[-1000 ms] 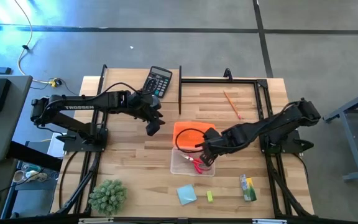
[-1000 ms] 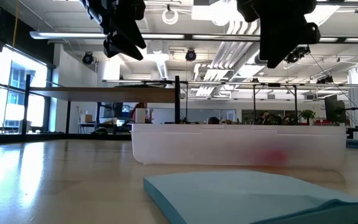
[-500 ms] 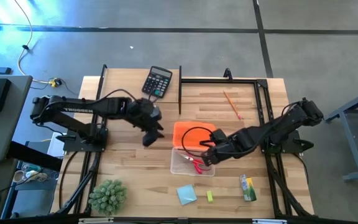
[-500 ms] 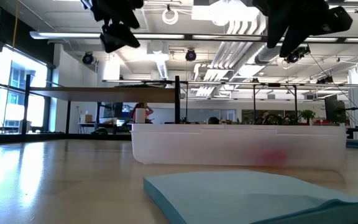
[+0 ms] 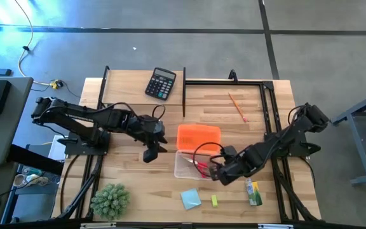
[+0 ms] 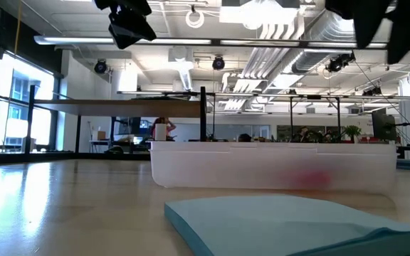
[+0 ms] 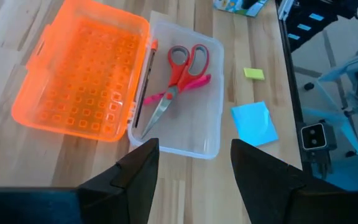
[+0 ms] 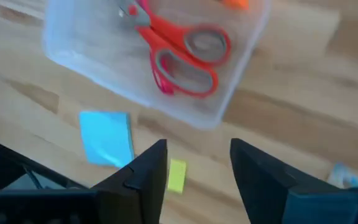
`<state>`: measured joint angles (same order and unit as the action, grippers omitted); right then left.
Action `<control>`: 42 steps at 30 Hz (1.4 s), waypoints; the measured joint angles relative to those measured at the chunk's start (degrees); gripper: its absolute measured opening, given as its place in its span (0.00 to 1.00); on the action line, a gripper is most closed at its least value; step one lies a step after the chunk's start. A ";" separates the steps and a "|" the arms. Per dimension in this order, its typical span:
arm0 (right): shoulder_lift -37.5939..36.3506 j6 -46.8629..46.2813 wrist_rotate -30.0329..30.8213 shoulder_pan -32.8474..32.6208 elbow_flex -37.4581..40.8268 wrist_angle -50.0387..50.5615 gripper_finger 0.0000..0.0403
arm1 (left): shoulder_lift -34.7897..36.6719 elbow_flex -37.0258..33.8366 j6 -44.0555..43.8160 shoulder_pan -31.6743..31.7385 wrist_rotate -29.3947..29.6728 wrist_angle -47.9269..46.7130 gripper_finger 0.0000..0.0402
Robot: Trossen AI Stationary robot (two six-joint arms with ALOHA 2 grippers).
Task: Pack school essentials
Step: Put the orange pencil into the supply box
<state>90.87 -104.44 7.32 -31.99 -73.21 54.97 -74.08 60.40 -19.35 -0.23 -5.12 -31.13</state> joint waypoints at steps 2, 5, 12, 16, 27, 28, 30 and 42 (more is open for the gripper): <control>0.15 -2.76 -0.35 -1.56 0.00 0.06 0.44 | 0.00 0.00 0.00 0.00 0.04 -0.32 0.47; 0.19 -6.37 -0.42 -3.65 0.00 0.15 0.44 | 0.00 0.00 0.00 0.04 0.78 -0.36 0.47; 0.19 -14.52 -1.88 -8.93 0.00 4.35 0.44 | 0.00 0.00 0.00 0.09 1.51 -0.36 0.47; 0.19 -18.68 -1.98 -11.99 0.00 6.60 0.44 | 0.00 0.00 -0.02 0.09 1.53 -0.34 0.47; -0.28 -21.30 8.72 -13.19 0.05 18.46 0.44 | 0.02 0.00 -0.71 0.09 1.30 -0.29 0.47; -0.74 -19.79 8.98 -12.20 0.07 19.93 0.44 | 0.02 0.00 -1.54 0.09 1.31 -0.29 0.47; -2.05 -15.93 8.89 -10.01 0.07 21.99 0.44 | 0.02 0.00 -2.67 0.09 1.29 -0.31 0.47; -15.26 7.96 12.13 8.30 1.86 33.22 0.44 | 0.04 0.00 -1.68 0.22 1.40 0.28 0.47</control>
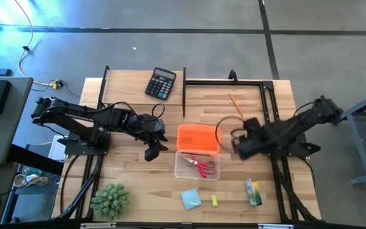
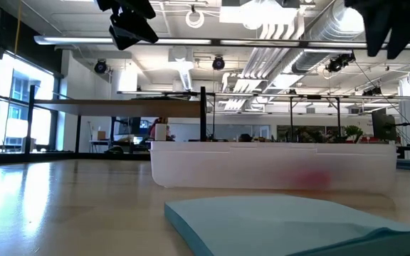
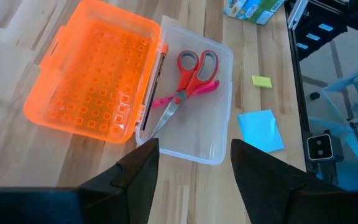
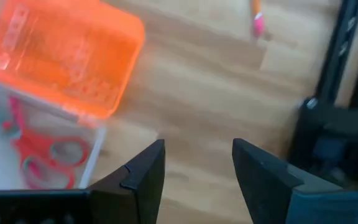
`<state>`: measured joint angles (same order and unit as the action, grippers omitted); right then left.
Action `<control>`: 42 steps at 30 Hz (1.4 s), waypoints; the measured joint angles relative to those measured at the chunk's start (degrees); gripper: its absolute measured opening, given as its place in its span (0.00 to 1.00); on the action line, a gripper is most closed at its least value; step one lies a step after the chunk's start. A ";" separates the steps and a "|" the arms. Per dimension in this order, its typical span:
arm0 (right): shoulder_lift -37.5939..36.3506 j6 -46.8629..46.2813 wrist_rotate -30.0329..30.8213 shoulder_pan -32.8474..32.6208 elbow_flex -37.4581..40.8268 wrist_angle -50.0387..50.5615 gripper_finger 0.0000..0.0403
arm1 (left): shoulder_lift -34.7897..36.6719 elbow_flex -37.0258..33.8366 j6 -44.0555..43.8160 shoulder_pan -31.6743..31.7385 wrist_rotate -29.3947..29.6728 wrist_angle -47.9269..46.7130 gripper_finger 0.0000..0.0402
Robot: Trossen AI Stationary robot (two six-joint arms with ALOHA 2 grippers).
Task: Pack school essentials
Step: Put the orange pencil into the supply box
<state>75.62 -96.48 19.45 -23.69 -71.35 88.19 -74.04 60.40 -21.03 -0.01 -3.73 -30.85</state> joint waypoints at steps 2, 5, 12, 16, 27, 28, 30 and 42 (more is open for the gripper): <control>-3.38 4.54 -0.35 4.38 2.88 -1.47 0.44 | 0.00 0.00 0.06 0.19 0.06 0.40 0.47; -8.74 10.78 -1.05 10.31 7.76 -5.81 0.44 | 0.00 0.00 0.18 0.87 -0.09 1.26 0.47; -15.50 24.66 -4.25 23.22 16.70 -14.04 0.44 | 0.00 0.00 2.66 3.86 1.85 1.22 0.47; -15.63 34.99 -7.77 30.74 20.50 -17.14 0.44 | 0.00 0.00 2.64 5.80 2.01 1.22 0.47; -15.61 56.75 -14.20 49.63 27.89 -29.06 0.44 | 0.00 0.00 2.62 10.49 2.03 1.20 0.47; -15.61 57.68 -14.63 51.01 28.30 -29.81 0.44 | 0.00 0.00 2.60 10.89 2.03 1.20 0.47; -15.43 59.07 -14.99 53.40 28.72 -31.58 0.44 | 0.00 0.00 2.31 11.67 2.03 1.20 0.47; -4.52 67.67 -15.26 60.12 28.79 -35.15 0.44 | 0.00 0.00 1.67 15.34 2.05 1.18 0.47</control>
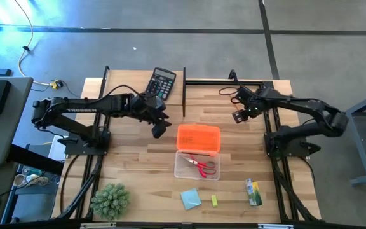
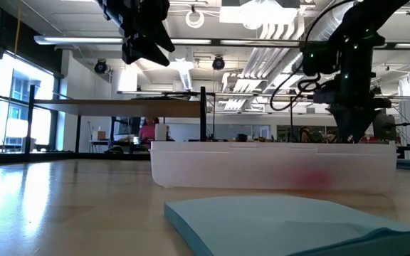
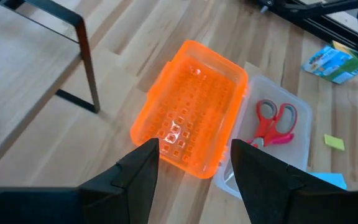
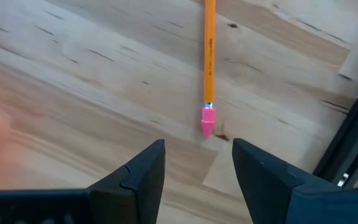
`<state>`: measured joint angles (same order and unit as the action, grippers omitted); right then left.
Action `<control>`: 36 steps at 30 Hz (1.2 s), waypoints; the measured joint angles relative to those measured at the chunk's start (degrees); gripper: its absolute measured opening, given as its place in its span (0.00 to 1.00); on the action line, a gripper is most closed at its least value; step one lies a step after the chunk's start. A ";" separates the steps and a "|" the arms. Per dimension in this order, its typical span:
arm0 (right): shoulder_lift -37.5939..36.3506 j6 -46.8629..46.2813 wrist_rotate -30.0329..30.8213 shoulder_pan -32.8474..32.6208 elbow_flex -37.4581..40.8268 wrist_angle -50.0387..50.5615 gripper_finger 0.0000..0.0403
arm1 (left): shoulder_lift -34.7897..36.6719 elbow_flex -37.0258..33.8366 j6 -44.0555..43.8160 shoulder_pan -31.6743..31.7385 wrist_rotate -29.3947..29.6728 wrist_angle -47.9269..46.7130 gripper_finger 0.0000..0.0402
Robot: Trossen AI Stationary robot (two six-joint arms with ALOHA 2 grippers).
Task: Pack school essentials
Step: Put the orange pencil into the supply box
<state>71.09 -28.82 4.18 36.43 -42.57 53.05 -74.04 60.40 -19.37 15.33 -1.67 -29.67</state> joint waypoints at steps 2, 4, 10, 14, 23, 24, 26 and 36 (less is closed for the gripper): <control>1.81 1.38 -0.08 0.43 0.00 -0.70 0.44 | 0.00 0.00 0.01 0.20 0.00 -0.02 0.47; 3.14 2.17 -0.27 0.79 0.00 -1.50 0.44 | 0.00 0.00 0.04 0.30 0.19 -0.01 0.47; 6.84 3.65 -0.65 1.95 0.00 -2.02 0.44 | 0.00 0.00 0.47 0.78 0.66 -0.02 0.47; 9.67 4.44 -1.00 2.74 0.00 -3.36 0.44 | 0.00 0.00 0.47 0.79 0.66 -0.02 0.47; 15.73 5.98 -1.45 4.49 0.00 -5.25 0.44 | 0.00 0.00 0.47 0.77 0.66 -0.04 0.47; 16.33 6.29 -1.44 4.64 0.00 -5.26 0.44 | 0.00 0.00 0.47 0.77 0.66 -0.04 0.47; 17.30 6.88 -1.51 5.00 -0.07 -5.38 0.44 | 0.00 0.00 0.47 0.77 0.66 -0.04 0.47; 19.78 8.37 -4.47 6.84 -0.26 -5.78 0.36 | 0.00 0.00 0.61 0.77 0.66 -0.04 0.47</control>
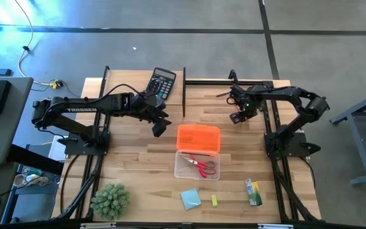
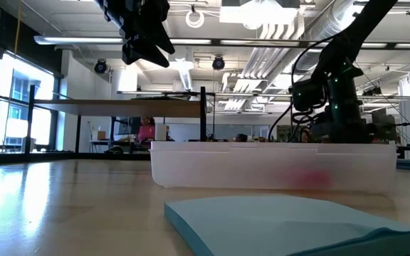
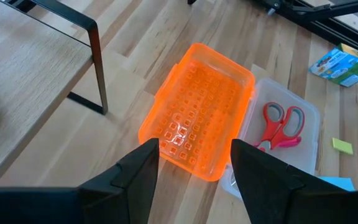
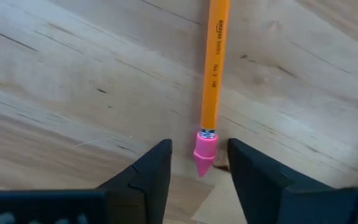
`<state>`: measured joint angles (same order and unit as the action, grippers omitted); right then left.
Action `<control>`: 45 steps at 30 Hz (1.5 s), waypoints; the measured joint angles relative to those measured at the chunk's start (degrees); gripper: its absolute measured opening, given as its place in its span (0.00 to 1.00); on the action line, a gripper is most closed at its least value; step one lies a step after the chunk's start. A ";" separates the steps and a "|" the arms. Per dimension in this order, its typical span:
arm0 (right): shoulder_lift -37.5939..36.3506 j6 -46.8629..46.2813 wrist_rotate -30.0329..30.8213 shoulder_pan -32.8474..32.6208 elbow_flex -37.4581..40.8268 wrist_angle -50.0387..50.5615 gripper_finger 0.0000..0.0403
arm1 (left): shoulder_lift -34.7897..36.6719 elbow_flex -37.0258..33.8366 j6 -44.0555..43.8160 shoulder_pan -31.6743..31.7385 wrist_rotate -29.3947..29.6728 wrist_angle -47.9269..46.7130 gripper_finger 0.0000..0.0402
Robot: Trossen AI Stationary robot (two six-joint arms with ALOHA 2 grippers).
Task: Pack school essentials
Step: Put the orange pencil into the supply box
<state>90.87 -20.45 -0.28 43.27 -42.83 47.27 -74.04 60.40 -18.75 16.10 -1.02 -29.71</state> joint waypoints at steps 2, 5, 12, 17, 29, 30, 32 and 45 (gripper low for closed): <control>0.04 -0.02 -0.65 0.27 0.03 -0.13 0.32 | 0.00 0.00 0.52 0.00 0.00 0.00 0.47; 0.07 -0.04 -1.18 0.35 0.04 -0.27 0.25 | 0.00 0.00 0.80 0.00 0.00 0.00 0.47; 0.15 -0.45 -1.74 0.35 0.11 -0.37 0.14 | 0.00 0.00 0.92 0.00 0.00 0.00 0.47; 0.15 -0.22 -1.67 0.35 0.13 -0.07 0.07 | 0.00 0.00 0.93 0.00 0.00 0.00 0.47; -1.71 -0.59 -1.47 0.28 0.24 0.85 0.02 | 0.00 0.00 0.92 -0.02 0.00 -0.01 0.47; -2.50 -0.91 -1.39 0.28 0.35 1.02 0.02 | 0.00 0.00 0.91 -0.01 0.00 -0.01 0.47; -4.23 -1.68 -0.72 0.30 0.54 2.67 0.02 | 0.00 0.00 0.93 -0.02 0.00 -0.02 0.47; -22.86 -7.67 -9.65 -8.00 0.37 5.66 0.01 | 0.00 0.00 0.93 0.00 0.21 -0.02 0.47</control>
<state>68.01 -28.12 -9.93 35.27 -42.46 52.93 -74.04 60.40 -17.82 16.10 -0.81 -29.74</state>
